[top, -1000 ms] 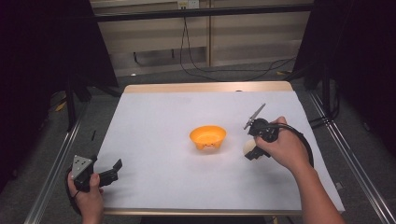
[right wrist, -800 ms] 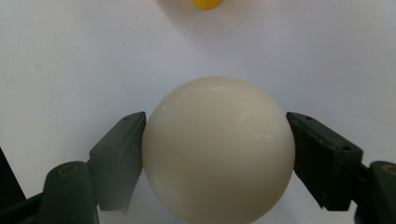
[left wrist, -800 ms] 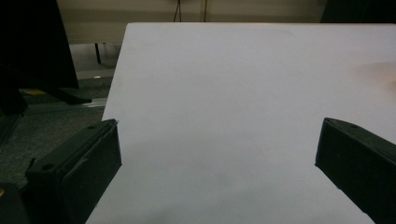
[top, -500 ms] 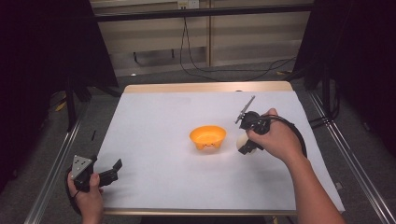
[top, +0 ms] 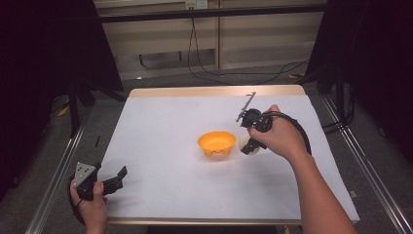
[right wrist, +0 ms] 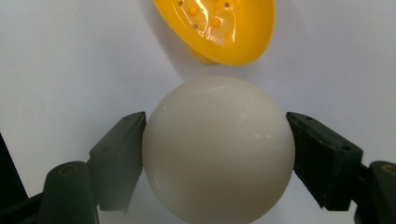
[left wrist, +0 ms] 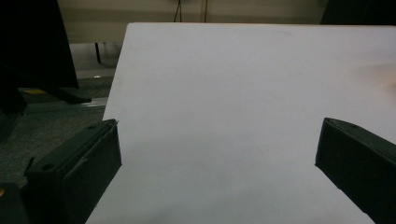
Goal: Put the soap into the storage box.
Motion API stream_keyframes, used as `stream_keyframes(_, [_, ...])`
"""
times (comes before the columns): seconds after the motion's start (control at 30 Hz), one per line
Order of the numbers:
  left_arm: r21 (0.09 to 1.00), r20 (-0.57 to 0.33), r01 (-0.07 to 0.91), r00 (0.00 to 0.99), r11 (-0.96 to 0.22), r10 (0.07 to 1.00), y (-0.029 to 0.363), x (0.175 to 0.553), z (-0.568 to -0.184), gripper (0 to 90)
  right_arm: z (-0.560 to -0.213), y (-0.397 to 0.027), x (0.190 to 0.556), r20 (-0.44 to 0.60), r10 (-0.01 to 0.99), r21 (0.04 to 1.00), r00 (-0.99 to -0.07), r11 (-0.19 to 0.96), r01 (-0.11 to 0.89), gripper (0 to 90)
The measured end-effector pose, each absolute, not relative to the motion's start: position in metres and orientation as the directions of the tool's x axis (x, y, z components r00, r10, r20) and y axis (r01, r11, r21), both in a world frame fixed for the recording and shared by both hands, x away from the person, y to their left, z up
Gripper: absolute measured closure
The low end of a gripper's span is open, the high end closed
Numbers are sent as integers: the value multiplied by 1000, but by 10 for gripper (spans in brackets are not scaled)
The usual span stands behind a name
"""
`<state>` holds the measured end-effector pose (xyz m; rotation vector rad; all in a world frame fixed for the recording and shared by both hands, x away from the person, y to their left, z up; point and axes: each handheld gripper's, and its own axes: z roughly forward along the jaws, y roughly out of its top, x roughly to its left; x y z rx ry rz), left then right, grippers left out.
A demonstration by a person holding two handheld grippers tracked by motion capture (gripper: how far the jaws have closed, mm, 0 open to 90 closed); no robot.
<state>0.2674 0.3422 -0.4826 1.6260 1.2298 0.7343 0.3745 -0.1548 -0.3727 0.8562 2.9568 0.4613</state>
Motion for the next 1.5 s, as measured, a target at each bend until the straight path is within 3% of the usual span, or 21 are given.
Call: stream_keyframes(1.5, [924, -84, 381, 313, -44, 946, 343, 267, -483, 0, -374, -83, 415, 32, 423, 303, -906, 860, 412, 234])
